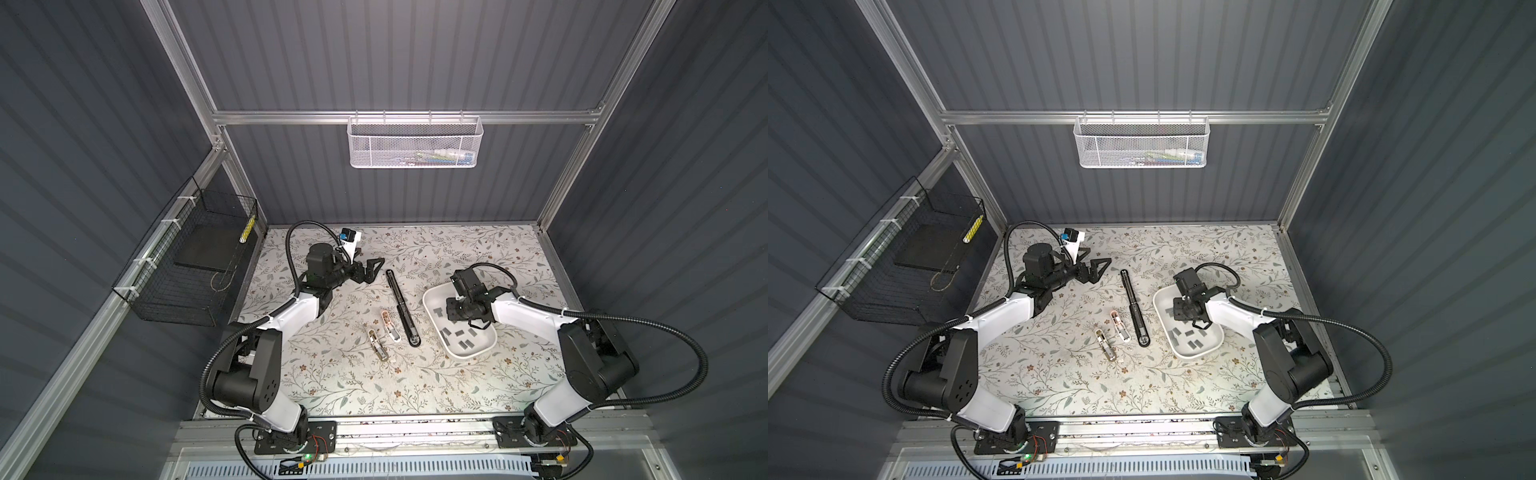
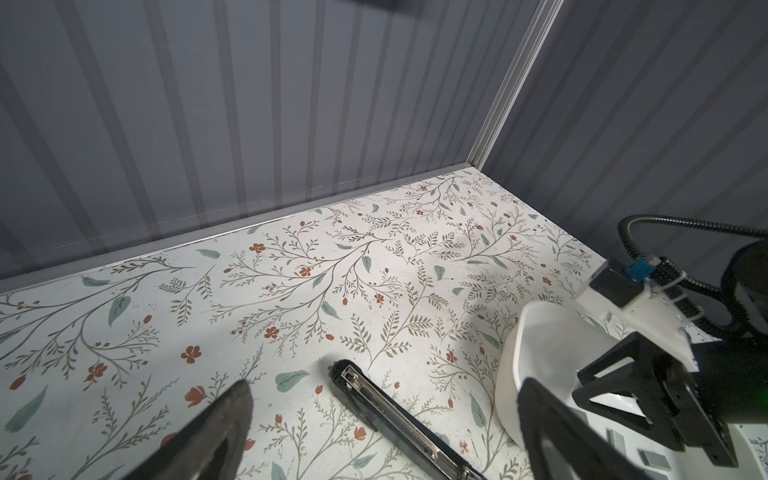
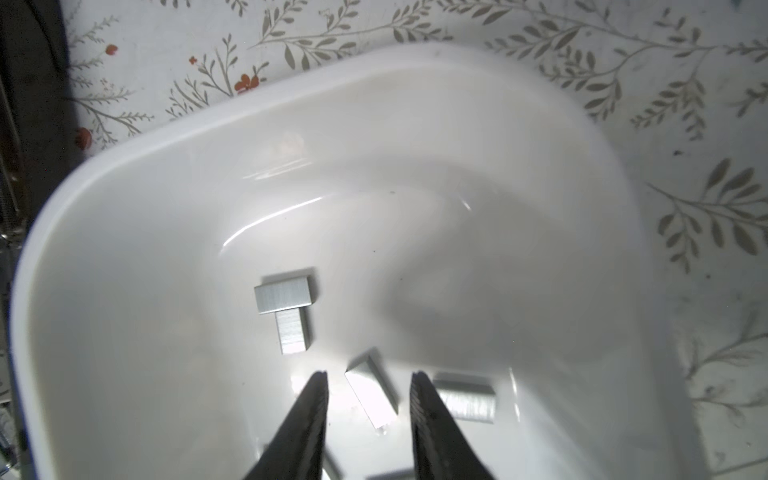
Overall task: Load the staples into the stapler
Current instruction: 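Lower the right gripper into the tray onto a grey staple strip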
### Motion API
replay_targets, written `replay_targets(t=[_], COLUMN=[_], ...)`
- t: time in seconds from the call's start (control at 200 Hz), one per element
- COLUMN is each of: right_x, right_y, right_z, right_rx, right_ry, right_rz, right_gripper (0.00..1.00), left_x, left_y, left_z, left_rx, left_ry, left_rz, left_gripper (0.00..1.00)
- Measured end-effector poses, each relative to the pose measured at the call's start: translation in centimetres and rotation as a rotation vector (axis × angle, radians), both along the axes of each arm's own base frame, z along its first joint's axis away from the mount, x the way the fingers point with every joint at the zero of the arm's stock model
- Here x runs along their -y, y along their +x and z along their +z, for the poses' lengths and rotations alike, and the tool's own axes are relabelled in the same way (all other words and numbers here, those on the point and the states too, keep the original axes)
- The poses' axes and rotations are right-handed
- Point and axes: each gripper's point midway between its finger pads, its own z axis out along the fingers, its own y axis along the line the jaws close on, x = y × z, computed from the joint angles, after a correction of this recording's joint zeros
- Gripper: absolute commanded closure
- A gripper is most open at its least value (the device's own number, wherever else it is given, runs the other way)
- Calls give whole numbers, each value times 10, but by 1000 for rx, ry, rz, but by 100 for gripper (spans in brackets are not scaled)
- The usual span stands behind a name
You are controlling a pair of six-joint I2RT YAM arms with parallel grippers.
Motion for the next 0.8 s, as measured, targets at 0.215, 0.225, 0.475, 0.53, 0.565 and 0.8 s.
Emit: replay_targets(t=[0.215, 0.225, 0.475, 0.53, 0.565, 0.8], right_x=[0, 0, 4, 4, 4, 5], right_y=[-4, -5, -12, -12, -12, -10], right_z=[-13, -13, -22, -27, -29, -28], right_rx=[-50, -52, -92, -103, -110, -111], right_ry=[-27, -28, -57, -63, -65, -76], right_rz=[32, 32, 46, 48, 50, 53], right_gripper=[62, 62, 63, 64, 64, 63], left_x=[0, 0, -2, -3, -3, -5], left_y=[0, 0, 1, 1, 2, 4], left_z=[0, 0, -3, -4, -4, -4], left_rx=[0, 0, -6, -6, -7, -4], left_ry=[2, 2, 16, 20, 23, 33], left_rz=[3, 3, 12, 15, 19, 32], left_gripper=[1, 1, 0, 0, 1, 1])
